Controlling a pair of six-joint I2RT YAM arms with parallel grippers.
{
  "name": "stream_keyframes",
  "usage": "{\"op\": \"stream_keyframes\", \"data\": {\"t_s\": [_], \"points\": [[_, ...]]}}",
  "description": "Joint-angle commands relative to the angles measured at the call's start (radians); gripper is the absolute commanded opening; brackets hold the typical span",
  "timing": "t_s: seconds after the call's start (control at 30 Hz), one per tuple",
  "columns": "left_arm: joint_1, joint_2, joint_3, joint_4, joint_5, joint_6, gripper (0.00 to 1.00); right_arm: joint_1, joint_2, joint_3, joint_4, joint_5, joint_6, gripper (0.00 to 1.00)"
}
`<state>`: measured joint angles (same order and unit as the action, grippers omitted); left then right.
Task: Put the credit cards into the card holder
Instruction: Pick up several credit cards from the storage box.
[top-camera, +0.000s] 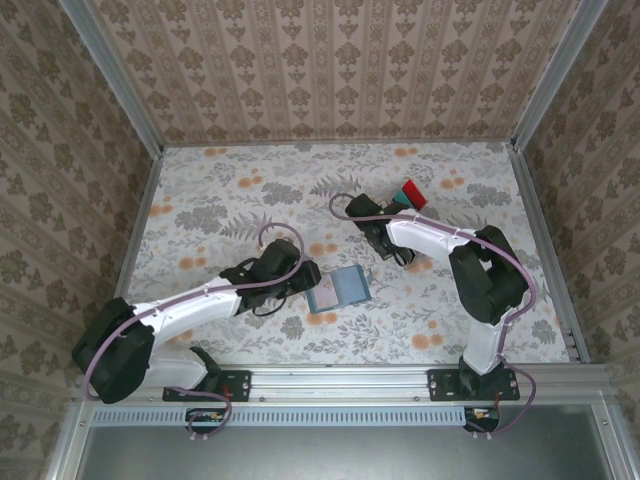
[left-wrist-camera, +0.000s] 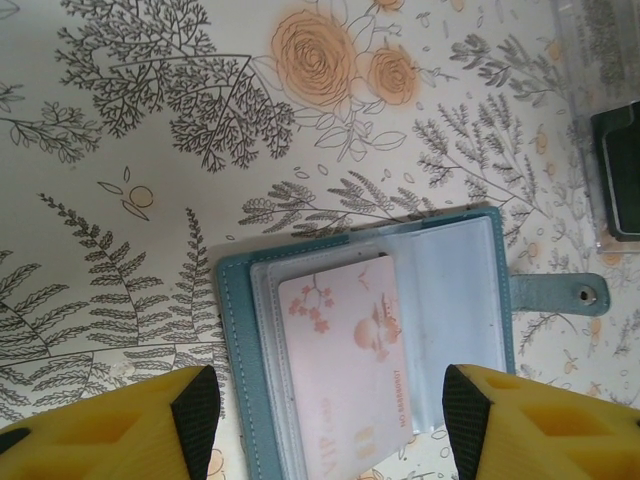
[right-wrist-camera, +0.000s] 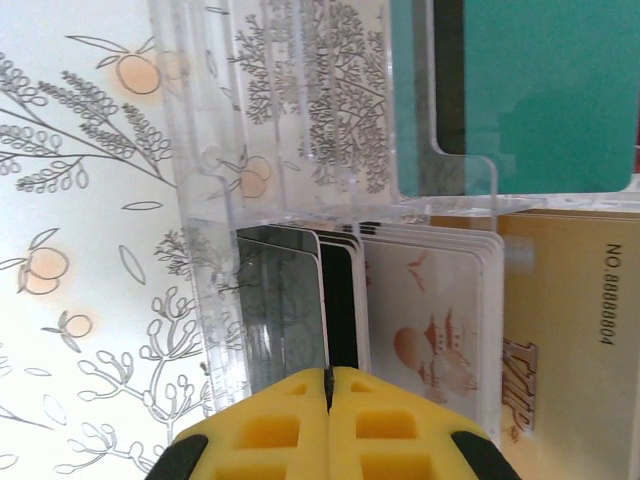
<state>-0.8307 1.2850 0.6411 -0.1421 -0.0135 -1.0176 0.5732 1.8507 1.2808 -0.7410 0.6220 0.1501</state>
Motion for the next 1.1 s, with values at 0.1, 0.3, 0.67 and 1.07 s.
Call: {"op": "stream_keyframes", "data": {"t_s": [0.1,0.3,0.67,1.07], "points": [[0.006,0.02,0.017,-0.001,0.014,-0.003,0.63,0.004,0.01,0.009,-0.034,-0.051,-0.013,0.05],[0.005,0.013,0.01,-0.005,0.014,-0.006,0.63,0.0,0.022,0.015,-0.032,-0.098,-0.005,0.11],[0.006,-0.013,0.003,-0.015,0.007,-0.009,0.63,-0.018,0.045,0.023,-0.04,-0.119,0.008,0.15],[0.005,-0.072,0.005,-0.04,-0.006,-0.005,0.64,-0.025,-0.123,0.015,-0.097,-0.171,0.057,0.03]]}}
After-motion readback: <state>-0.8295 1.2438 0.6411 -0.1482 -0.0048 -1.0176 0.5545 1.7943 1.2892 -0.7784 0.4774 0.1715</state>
